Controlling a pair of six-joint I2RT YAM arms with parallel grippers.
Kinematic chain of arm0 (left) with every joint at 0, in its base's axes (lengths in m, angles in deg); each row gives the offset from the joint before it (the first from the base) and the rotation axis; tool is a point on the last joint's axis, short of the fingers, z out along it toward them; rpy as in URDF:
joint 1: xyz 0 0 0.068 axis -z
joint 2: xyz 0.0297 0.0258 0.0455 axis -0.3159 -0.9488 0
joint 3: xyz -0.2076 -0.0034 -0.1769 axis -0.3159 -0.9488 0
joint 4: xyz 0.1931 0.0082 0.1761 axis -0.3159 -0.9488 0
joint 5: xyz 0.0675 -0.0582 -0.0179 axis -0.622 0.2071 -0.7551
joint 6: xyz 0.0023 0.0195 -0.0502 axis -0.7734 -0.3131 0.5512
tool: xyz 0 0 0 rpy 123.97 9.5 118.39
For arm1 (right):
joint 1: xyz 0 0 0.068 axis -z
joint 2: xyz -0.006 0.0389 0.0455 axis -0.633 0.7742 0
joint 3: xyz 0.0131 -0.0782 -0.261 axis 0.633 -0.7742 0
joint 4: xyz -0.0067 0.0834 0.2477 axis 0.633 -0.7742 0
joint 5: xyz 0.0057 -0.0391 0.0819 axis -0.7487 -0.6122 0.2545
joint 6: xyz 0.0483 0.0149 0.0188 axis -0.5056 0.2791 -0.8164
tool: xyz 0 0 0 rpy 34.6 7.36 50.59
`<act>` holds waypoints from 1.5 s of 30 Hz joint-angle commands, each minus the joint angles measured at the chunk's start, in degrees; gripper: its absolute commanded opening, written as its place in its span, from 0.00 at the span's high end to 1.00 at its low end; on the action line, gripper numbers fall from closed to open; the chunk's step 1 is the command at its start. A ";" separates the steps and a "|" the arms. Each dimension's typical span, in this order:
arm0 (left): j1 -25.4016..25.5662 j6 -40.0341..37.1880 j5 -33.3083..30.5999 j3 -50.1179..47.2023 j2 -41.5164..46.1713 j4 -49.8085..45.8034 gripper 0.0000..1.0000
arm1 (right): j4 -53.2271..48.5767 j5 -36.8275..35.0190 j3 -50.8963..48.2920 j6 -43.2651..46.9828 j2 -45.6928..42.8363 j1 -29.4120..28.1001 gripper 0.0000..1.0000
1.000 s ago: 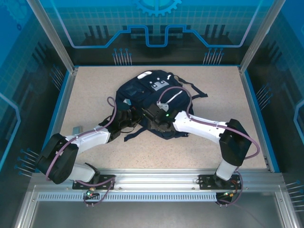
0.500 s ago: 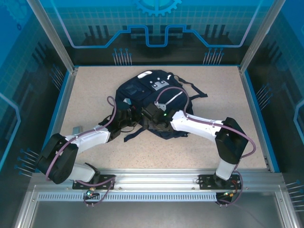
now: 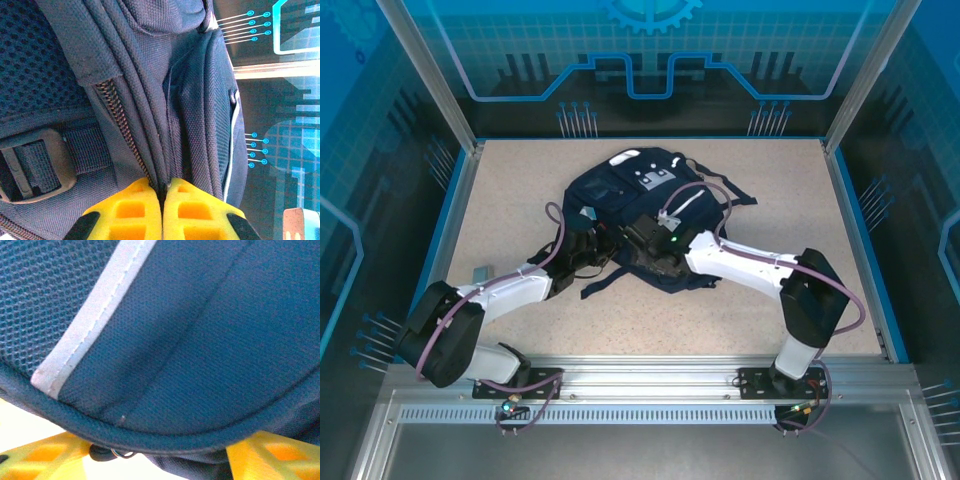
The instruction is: Pack books, pencil case, and school supplies into a backpack
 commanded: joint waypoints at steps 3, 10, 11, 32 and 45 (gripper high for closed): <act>0.58 -1.73 3.71 2.34 2.69 1.33 1.00 | 4.09 -3.14 -1.99 -0.29 -3.99 1.28 0.44; 0.55 -2.65 3.33 3.34 2.82 0.14 1.00 | 4.38 -1.61 -5.56 2.07 -7.23 1.16 0.59; 0.58 -2.73 3.25 3.49 2.82 0.11 1.00 | 4.30 -1.52 -6.02 2.36 -7.66 1.12 0.62; 0.50 -2.99 2.98 3.82 2.88 -0.52 1.00 | 6.81 3.00 -7.40 7.66 -6.22 2.22 0.67; 0.45 -3.11 2.98 3.89 3.13 -0.78 1.00 | 6.27 6.23 -5.86 8.63 -3.08 2.65 0.64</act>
